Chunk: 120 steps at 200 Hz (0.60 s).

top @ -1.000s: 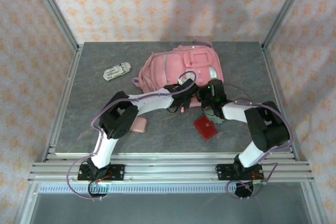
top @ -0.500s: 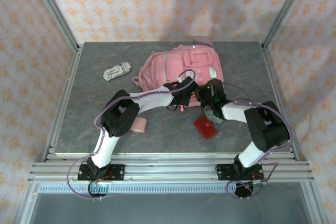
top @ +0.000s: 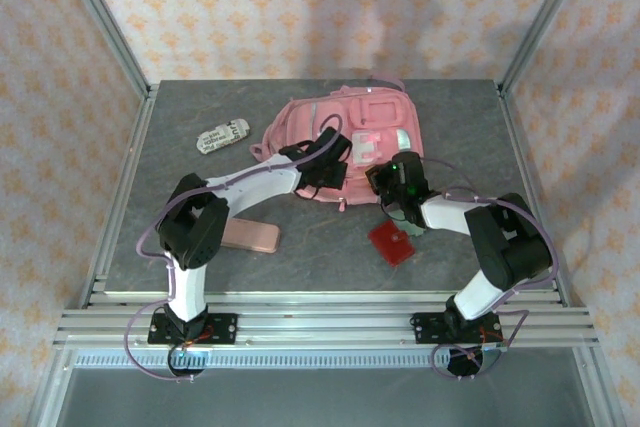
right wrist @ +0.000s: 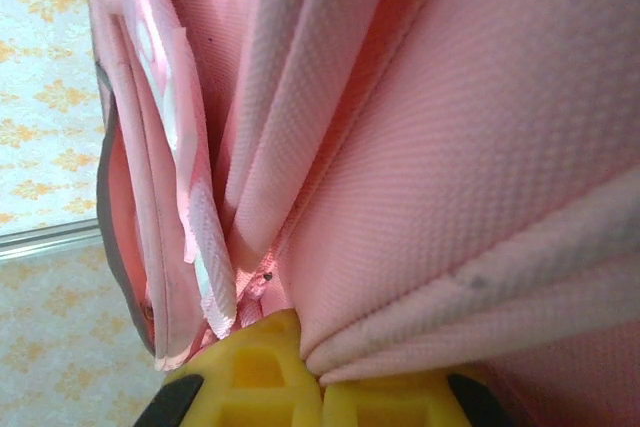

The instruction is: Pack books, pencil case, and school supplies into a backpack

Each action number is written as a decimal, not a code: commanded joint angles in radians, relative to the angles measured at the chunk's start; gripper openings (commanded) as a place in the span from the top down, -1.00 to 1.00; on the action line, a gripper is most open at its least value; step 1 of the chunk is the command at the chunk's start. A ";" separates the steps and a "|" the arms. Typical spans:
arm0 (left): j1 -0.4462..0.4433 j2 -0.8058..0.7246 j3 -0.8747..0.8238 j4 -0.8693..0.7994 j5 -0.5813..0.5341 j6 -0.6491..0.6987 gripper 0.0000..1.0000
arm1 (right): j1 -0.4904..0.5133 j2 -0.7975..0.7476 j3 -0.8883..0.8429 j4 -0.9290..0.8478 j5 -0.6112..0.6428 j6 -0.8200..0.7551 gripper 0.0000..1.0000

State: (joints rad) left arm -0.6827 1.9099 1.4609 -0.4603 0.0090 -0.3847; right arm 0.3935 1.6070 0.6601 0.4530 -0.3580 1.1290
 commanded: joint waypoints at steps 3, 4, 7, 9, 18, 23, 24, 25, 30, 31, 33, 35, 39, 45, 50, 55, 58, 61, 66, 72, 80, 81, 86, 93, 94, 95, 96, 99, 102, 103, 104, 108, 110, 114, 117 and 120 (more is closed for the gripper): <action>0.030 -0.038 -0.018 -0.054 -0.065 0.048 1.00 | -0.001 -0.012 0.013 -0.030 0.001 -0.036 1.00; 0.031 -0.039 -0.019 -0.054 -0.063 0.048 1.00 | -0.001 -0.012 0.013 -0.029 0.000 -0.035 1.00; 0.033 -0.040 -0.021 -0.050 -0.058 0.047 1.00 | -0.001 -0.010 0.013 -0.028 -0.002 -0.034 1.00; 0.034 -0.041 -0.022 -0.047 -0.049 0.046 1.00 | -0.001 -0.009 0.013 -0.027 -0.003 -0.034 1.00; 0.034 -0.043 -0.025 -0.028 -0.014 0.034 1.00 | -0.001 -0.007 0.014 -0.024 -0.009 -0.034 1.00; 0.034 -0.043 -0.025 -0.019 0.005 0.025 0.92 | -0.001 -0.007 0.015 -0.021 -0.013 -0.034 1.00; 0.034 -0.042 -0.025 -0.017 0.010 0.023 0.89 | -0.001 -0.006 0.015 -0.019 -0.013 -0.034 1.00; 0.034 -0.042 -0.024 -0.015 0.014 0.021 0.87 | 0.000 -0.007 0.015 -0.018 -0.014 -0.035 1.00; 0.032 -0.041 -0.024 -0.004 0.037 0.009 0.73 | 0.001 -0.007 0.015 -0.010 -0.018 -0.035 1.00; 0.031 -0.041 -0.024 -0.003 0.040 0.007 0.71 | 0.002 -0.006 0.015 -0.008 -0.019 -0.036 1.00; 0.031 -0.041 -0.025 0.004 0.047 0.003 0.67 | 0.002 -0.007 0.016 -0.005 -0.021 -0.035 1.00; 0.030 -0.040 -0.026 0.008 0.054 -0.002 0.62 | 0.003 -0.008 0.017 -0.001 -0.024 -0.036 1.00; 0.026 -0.040 -0.028 0.021 0.066 -0.012 0.56 | 0.003 -0.009 0.018 0.006 -0.031 -0.038 1.00; 0.021 -0.039 -0.032 0.041 0.090 -0.023 0.45 | 0.006 -0.010 0.023 0.018 -0.042 -0.042 1.00; 0.015 -0.039 -0.035 0.057 0.106 -0.034 0.37 | 0.007 -0.011 0.026 0.024 -0.051 -0.047 1.00; 0.010 -0.036 -0.039 0.071 0.117 -0.042 0.30 | 0.009 -0.013 0.032 0.034 -0.062 -0.052 1.00; 0.005 -0.034 -0.039 0.079 0.123 -0.047 0.27 | 0.010 -0.013 0.034 0.040 -0.069 -0.055 1.00; 0.000 -0.033 -0.039 0.084 0.127 -0.050 0.23 | 0.011 -0.015 0.036 0.049 -0.075 -0.059 1.00; -0.008 -0.027 -0.035 0.089 0.129 -0.053 0.19 | 0.013 -0.018 0.038 0.064 -0.087 -0.062 1.00; -0.018 -0.021 -0.028 0.085 0.125 -0.058 0.13 | 0.015 -0.025 0.038 0.086 -0.098 -0.062 1.00; -0.029 -0.009 -0.021 0.083 0.119 -0.064 0.08 | 0.017 -0.036 0.035 0.120 -0.113 -0.060 1.00; -0.031 -0.009 -0.021 0.084 0.119 -0.065 0.07 | 0.017 -0.038 0.035 0.123 -0.115 -0.060 1.00; -0.037 -0.008 -0.019 0.087 0.116 -0.068 0.05 | 0.019 -0.044 0.035 0.138 -0.122 -0.057 1.00; -0.044 0.006 -0.019 0.092 0.110 -0.073 0.03 | 0.021 -0.054 0.036 0.155 -0.130 -0.054 1.00; -0.045 0.014 -0.018 0.093 0.109 -0.073 0.03 | 0.022 -0.055 0.036 0.156 -0.131 -0.054 1.00; -0.046 0.018 -0.018 0.093 0.108 -0.074 0.03 | 0.022 -0.056 0.036 0.159 -0.131 -0.054 1.00; -0.047 0.021 -0.018 0.093 0.107 -0.075 0.03 | 0.022 -0.057 0.036 0.161 -0.131 -0.053 1.00; -0.050 0.027 -0.016 0.092 0.103 -0.078 0.02 | 0.024 -0.061 0.036 0.166 -0.133 -0.052 1.00; -0.052 0.032 -0.014 0.092 0.099 -0.081 0.02 | 0.024 -0.066 0.038 0.170 -0.135 -0.051 1.00; -0.052 0.034 -0.014 0.092 0.097 -0.081 0.02 | 0.025 -0.067 0.038 0.172 -0.136 -0.051 1.00; -0.052 0.035 -0.013 0.092 0.096 -0.081 0.02 | 0.025 -0.068 0.038 0.173 -0.137 -0.050 1.00; -0.054 0.042 -0.009 0.091 0.090 -0.084 0.02 | 0.026 -0.073 0.038 0.182 -0.139 -0.048 1.00; -0.055 0.045 -0.007 0.089 0.086 -0.085 0.02 | 0.027 -0.076 0.038 0.185 -0.140 -0.048 1.00; -0.056 0.052 -0.004 0.086 0.077 -0.087 0.02 | 0.028 -0.082 0.040 0.189 -0.141 -0.046 1.00; -0.056 0.054 -0.002 0.085 0.066 -0.089 0.02 | 0.029 -0.087 0.041 0.189 -0.141 -0.047 1.00; -0.057 0.058 0.000 0.083 0.056 -0.092 0.01 | 0.028 -0.090 0.042 0.187 -0.142 -0.045 1.00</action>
State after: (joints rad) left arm -0.7368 1.9152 1.4380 -0.3824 0.1043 -0.4446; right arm 0.3958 1.5898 0.6617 0.4995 -0.4164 1.1061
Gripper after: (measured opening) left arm 0.491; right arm 0.043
